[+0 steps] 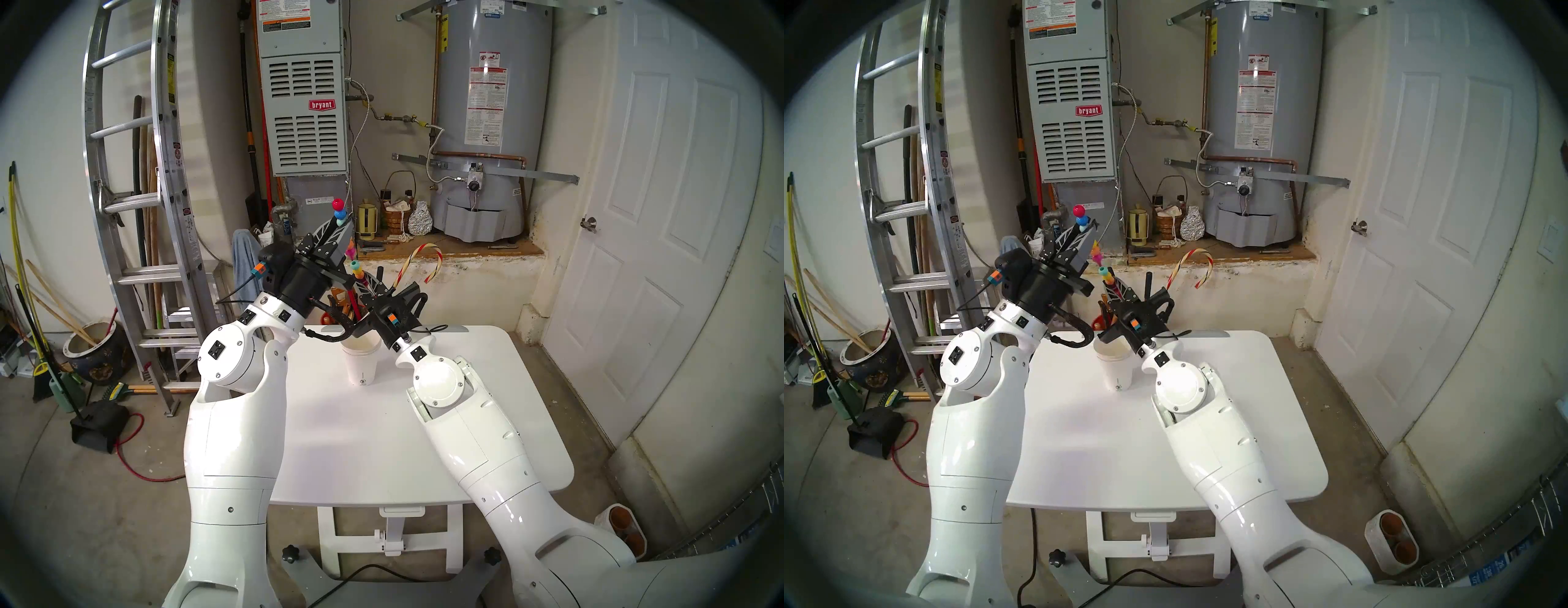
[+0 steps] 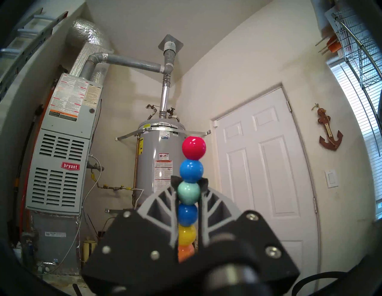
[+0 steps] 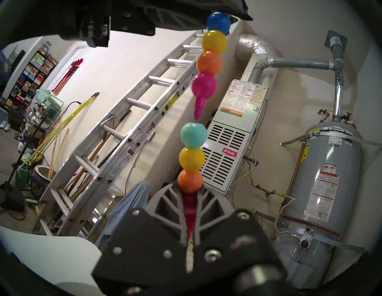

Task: Switch the marker to another color

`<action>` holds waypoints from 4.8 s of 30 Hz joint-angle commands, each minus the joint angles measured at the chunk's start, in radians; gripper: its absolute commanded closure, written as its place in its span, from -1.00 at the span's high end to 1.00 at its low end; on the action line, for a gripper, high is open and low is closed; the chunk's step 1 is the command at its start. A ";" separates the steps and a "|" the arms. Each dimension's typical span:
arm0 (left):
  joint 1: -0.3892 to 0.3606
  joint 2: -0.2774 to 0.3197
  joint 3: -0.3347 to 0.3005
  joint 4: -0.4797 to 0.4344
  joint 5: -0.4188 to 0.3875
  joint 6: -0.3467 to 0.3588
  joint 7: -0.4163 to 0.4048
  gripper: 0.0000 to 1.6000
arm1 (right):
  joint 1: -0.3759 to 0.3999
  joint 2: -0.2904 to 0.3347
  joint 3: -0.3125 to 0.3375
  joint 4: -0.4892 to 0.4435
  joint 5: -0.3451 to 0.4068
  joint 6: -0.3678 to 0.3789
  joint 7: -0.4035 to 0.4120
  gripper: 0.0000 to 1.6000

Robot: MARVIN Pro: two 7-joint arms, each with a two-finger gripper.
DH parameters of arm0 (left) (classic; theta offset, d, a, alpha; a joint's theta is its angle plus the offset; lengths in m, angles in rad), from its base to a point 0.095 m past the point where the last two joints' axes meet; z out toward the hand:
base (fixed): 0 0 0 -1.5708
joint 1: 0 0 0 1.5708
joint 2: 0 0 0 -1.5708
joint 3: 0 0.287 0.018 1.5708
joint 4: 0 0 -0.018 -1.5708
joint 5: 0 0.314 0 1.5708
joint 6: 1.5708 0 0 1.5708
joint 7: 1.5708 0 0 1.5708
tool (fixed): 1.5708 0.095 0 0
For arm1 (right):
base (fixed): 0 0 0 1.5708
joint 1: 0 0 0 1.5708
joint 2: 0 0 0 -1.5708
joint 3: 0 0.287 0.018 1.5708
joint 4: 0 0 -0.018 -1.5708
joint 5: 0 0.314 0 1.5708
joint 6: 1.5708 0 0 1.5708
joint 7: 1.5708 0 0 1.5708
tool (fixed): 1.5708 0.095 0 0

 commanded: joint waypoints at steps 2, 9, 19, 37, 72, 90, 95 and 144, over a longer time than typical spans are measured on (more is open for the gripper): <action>-0.013 -0.001 0.000 -0.011 -0.004 -0.003 -0.002 -1.00 | 0.026 -0.016 -0.002 -0.017 0.002 -0.007 -0.005 -1.00; -0.012 -0.002 0.000 -0.011 -0.003 -0.005 -0.006 -1.00 | 0.027 -0.016 -0.004 -0.017 0.004 -0.008 -0.007 -1.00; -0.012 -0.004 0.002 -0.007 0.001 -0.007 -0.006 -1.00 | 0.028 -0.015 -0.008 -0.017 0.007 -0.006 -0.005 -1.00; -0.011 -0.005 0.001 -0.002 -0.001 -0.009 -0.007 -1.00 | 0.029 -0.017 -0.008 -0.020 0.019 -0.014 -0.011 -1.00; 0.036 0.003 0.013 0.069 0.058 -0.100 -0.006 -1.00 | -0.042 0.008 0.029 -0.170 0.146 0.045 0.109 -1.00; 0.038 -0.004 0.020 0.067 0.042 -0.102 -0.013 -1.00 | -0.047 0.004 0.033 -0.162 0.146 0.050 0.120 -1.00; 0.031 -0.007 0.023 0.059 0.036 -0.096 -0.011 -1.00 | -0.042 0.000 0.029 -0.153 0.146 0.052 0.121 -1.00; -0.017 0.008 -0.001 0.053 0.011 -0.052 0.013 -1.00 | -0.314 0.166 0.307 -0.464 0.462 0.063 0.201 1.00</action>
